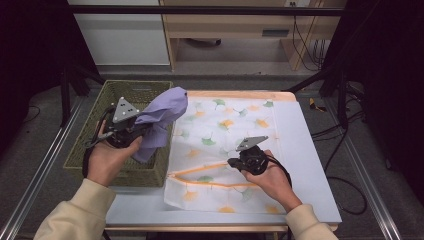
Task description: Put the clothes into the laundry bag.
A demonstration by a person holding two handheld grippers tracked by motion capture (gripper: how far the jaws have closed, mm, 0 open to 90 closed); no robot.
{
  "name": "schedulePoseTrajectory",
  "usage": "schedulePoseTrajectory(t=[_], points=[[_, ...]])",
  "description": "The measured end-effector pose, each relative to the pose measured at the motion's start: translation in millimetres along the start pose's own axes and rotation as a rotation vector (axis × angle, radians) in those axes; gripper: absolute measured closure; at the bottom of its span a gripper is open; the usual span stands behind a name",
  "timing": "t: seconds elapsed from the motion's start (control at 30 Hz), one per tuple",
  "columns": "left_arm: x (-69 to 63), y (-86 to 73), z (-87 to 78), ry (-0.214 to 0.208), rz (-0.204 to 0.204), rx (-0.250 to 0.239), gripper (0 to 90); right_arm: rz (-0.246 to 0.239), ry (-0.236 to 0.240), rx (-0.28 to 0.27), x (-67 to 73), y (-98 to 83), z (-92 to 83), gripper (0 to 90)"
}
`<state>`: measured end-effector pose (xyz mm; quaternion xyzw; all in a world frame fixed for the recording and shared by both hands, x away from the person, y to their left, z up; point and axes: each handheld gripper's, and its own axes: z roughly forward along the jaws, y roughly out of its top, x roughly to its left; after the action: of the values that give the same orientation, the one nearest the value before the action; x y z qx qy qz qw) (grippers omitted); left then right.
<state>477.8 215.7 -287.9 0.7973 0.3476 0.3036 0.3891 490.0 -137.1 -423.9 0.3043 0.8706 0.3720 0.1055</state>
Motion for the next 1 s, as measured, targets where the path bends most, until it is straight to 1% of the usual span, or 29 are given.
schedulePoseTrajectory(t=[0.03,0.1,0.2,0.3,0.33,0.4,0.43,0.47,0.5,0.53,0.6,0.63,0.7,0.83,0.87,0.93,0.97,1.0], points=[[-3.0,2.1,-0.6,-0.004,0.003,-0.005,80.4,-0.005,0.002,-0.007,-0.5,-0.2,-0.4,88.5],[-8.3,5.8,-1.8,-0.017,0.009,-0.019,80.4,0.003,0.009,-0.01,-1.4,-0.4,-1.6,88.5],[-15.9,9.4,-2.3,-0.044,0.003,-0.033,80.4,0.009,0.02,-0.018,-3.8,-0.7,-1.9,88.5],[-22.8,10.1,-2.9,-0.062,-0.003,-0.044,80.4,0.011,0.027,-0.02,-6.1,-1.9,-0.2,88.5],[-24.7,9.7,-3.3,-0.069,-0.008,-0.048,80.4,0.017,0.028,-0.023,-6.6,-2.0,0.0,88.5],[-28.5,8.7,-4.4,-0.101,-0.036,-0.06,80.3,0.021,0.032,-0.032,-8.0,-2.3,0.1,88.5],[-30.4,8.7,-4.5,-0.108,-0.037,-0.076,80.3,0.024,0.035,-0.033,-8.4,-2.3,0.0,88.5],[-32.8,8.6,-4.7,-0.117,-0.042,-0.081,80.4,0.027,0.038,-0.032,-9.0,-2.3,-0.1,88.5],[-35.4,8.0,-5.0,-0.135,-0.058,-0.076,80.4,0.03,0.041,-0.033,-9.7,-2.3,-0.1,88.5],[-37.3,7.9,-5.0,-0.143,-0.062,-0.079,80.4,0.032,0.043,-0.033,-10.3,-2.2,-0.1,88.5],[-41.9,8.1,-5.0,-0.151,-0.062,-0.084,80.4,0.034,0.044,-0.035,-11.5,-2.0,0.3,88.5],[-43.5,8.1,-5.3,-0.155,-0.055,-0.082,80.3,0.035,0.047,-0.037,-12.2,-1.9,0.5,88.5],[-47.6,7.6,-5.0,-0.165,-0.063,-0.091,80.4,0.038,0.052,-0.038,-12.6,-1.6,1.1,88.6],[-56.7,5.6,-3.5,-0.183,-0.062,-0.097,80.3,0.04,0.056,-0.038,-13.6,-1.6,2.3,88.6],[-59.3,4.7,-2.3,-0.188,-0.068,-0.103,80.3,0.042,0.056,-0.038,-13.9,-1.8,2.3,88.6],[-63.9,3.1,0.4,-0.199,-0.069,-0.103,80.3,0.043,0.058,-0.045,-14.7,-2.1,2.2,88.6],[-65.5,2.2,1.9,-0.204,-0.06,-0.098,80.3,0.039,0.061,-0.042,-14.8,-2.2,1.5,88.6],[-68.0,1.2,4.0,-0.211,-0.064,-0.101,80.3,0.038,0.061,-0.044,-15.0,-2.6,1.3,88.6]])
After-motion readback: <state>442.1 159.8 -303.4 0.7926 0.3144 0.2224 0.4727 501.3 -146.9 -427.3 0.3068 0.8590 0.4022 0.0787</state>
